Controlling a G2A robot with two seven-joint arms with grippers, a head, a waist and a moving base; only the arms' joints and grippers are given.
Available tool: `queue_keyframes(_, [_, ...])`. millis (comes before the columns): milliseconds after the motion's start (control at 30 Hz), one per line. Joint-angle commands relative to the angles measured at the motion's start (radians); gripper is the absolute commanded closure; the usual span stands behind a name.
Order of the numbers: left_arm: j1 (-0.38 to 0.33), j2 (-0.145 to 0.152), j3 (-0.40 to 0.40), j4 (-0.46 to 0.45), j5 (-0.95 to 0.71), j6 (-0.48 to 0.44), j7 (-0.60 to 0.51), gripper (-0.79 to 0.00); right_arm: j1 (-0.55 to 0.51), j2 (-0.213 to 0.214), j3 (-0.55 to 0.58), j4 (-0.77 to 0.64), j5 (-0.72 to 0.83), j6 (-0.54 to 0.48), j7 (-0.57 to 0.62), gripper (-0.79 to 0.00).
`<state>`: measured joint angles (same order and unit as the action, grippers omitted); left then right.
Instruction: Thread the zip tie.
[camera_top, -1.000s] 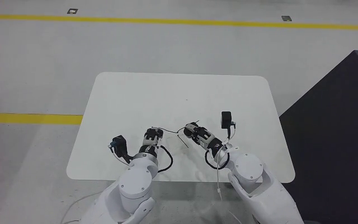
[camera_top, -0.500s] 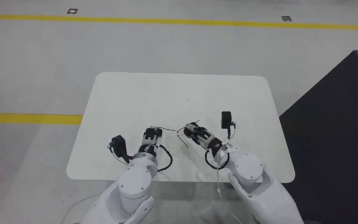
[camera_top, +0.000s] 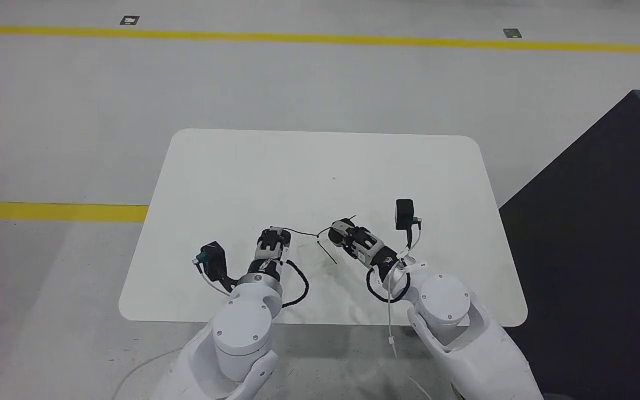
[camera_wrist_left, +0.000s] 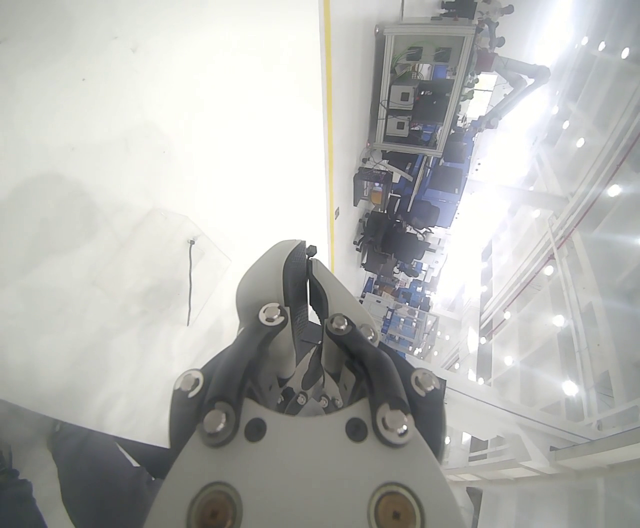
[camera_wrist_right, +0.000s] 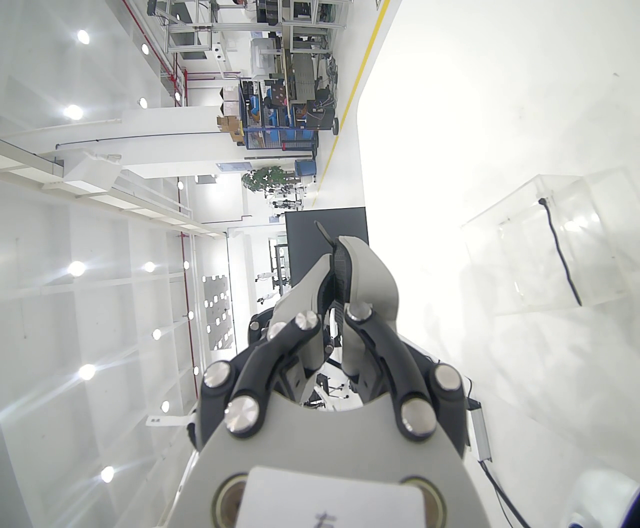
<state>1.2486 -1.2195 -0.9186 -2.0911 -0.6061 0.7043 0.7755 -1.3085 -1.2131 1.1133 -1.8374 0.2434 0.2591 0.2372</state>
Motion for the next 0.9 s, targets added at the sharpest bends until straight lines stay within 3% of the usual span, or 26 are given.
queue_keyframes(0, [0.003, -0.003, -0.004, 0.001, 0.006, 0.003, -0.005, 0.000, 0.000, 0.000, 0.000, 0.000, 0.000, 0.000, 0.000, 0.000])
queue_keyframes(867, [0.041, -0.051, -0.028, -0.005, 0.101, 0.044, -0.081, 0.000, 0.000, 0.000, 0.000, 0.000, 0.000, 0.000, 0.000, 0.000])
